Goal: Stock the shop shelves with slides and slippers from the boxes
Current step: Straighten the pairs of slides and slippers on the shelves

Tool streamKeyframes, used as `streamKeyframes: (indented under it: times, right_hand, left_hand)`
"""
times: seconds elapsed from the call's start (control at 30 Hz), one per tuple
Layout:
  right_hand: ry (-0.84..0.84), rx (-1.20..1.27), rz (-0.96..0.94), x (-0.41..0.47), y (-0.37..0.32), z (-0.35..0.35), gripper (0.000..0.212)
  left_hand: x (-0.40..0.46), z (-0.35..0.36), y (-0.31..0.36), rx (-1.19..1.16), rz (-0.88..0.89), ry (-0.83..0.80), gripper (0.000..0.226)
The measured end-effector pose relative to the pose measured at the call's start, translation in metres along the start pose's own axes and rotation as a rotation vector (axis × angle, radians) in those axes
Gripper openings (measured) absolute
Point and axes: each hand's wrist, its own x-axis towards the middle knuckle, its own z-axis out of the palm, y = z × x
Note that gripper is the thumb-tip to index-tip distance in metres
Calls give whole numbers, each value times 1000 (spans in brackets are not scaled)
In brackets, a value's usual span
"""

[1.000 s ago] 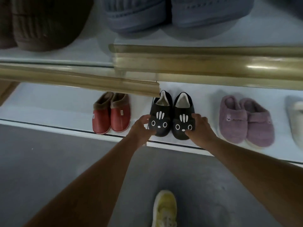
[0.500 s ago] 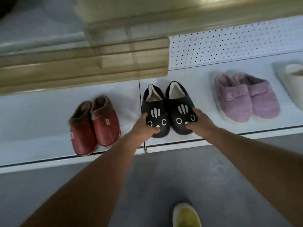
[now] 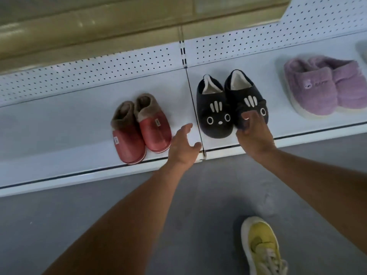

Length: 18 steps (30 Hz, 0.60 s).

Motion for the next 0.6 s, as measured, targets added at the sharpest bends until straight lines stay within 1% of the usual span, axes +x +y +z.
streamKeyframes:
  times: [0.07,0.13,0.2,0.23,0.3,0.37,0.5,0.6]
  right_hand:
    - [-71,20,-72,-26,-10,32,44]
    - [-150,49,-92,-51,-21,65,46]
    - [-236,58,-125,-72,-33,96,51]
    - [-265,47,-140,-78,-41,108,54]
    - [-284,32,-165,-78,-57,130,59]
    - [-287,28,-162,-71,-75,146,63]
    - [-304,70,-107,-50,-100,173,67]
    - [-289,76,-93,-40,-111,190,76]
  left_hand:
    - [-17,-20,-34,57,33,98,61]
    - [-32,-43,-66,166,45,202,63]
    - [-41,-68,-95,268,15,278,70]
    - [-41,-79,-107,282,-11,300,76]
    - [-35,-99,-125,259,-68,311,89]
    - [-23,-114,-137,182,-105,302,100]
    - [5,-130,-147,110,-112,243,116]
    - [21,-137,-155,85,-83,192,123]
